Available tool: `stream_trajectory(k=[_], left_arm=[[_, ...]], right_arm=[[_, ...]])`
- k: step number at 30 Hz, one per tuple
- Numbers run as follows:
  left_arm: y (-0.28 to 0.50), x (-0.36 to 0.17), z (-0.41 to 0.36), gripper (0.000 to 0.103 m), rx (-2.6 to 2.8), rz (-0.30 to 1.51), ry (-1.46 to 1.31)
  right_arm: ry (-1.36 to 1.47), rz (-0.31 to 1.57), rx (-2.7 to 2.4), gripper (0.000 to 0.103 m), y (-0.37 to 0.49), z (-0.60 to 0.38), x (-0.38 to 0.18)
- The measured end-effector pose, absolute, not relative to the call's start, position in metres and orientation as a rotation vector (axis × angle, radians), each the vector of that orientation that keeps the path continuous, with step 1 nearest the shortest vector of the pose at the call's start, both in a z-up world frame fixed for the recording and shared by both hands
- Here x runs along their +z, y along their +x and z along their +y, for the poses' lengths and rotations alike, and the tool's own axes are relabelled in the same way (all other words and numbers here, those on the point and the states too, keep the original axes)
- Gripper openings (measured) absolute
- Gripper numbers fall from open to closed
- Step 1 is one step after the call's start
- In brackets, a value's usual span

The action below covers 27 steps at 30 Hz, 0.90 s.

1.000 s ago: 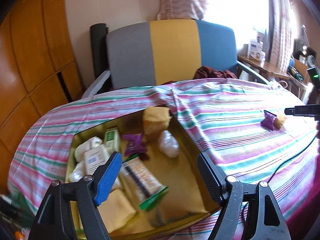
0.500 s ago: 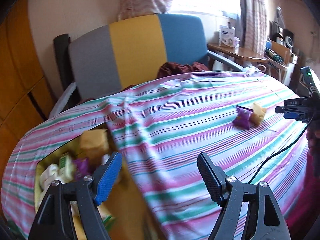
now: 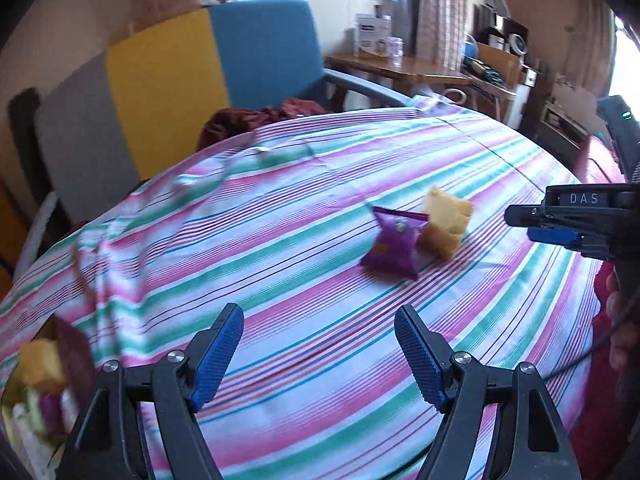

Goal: Organize objects
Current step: 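Move both grippers back toward the purple packet and last sponge, then grasp purple packet with left gripper while right gripper grasps last yellow sponge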

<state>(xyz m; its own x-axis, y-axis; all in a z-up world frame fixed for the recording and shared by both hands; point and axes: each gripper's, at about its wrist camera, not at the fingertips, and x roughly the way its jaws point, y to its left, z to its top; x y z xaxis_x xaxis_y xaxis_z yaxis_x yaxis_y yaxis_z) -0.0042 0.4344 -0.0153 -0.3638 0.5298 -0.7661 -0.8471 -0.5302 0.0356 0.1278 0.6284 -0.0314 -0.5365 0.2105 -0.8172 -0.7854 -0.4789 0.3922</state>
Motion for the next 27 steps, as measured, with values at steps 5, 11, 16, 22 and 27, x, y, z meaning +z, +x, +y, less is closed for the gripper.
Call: stream_trajectory(k=[5,11,16,22,27], left_arm=[[-0.005,-0.029,0.478,0.078,1.888,0.592,-0.869],[-0.009,-0.042,0.52,0.082,1.829,0.628,-0.834],[-0.018,-0.058,0.542,0.079,1.804,0.656,-0.849],[-0.037,-0.07,0.535,0.037,1.765,0.558,-0.982],[-0.04,-0.07,0.493,0.037,1.82,0.508,-1.057]], right_arm=[[-0.974,1.066,2.054,0.042,0.125,0.628,-0.036],[-0.993,1.068,2.059,0.042,0.123,0.626,-0.038],[-0.992,1.08,2.05,0.042,0.124,0.627,-0.039],[-1.011,1.071,2.038,0.042,0.124,0.627,-0.042],[-1.048,1.038,2.039,0.042,0.12,0.623,-0.043]])
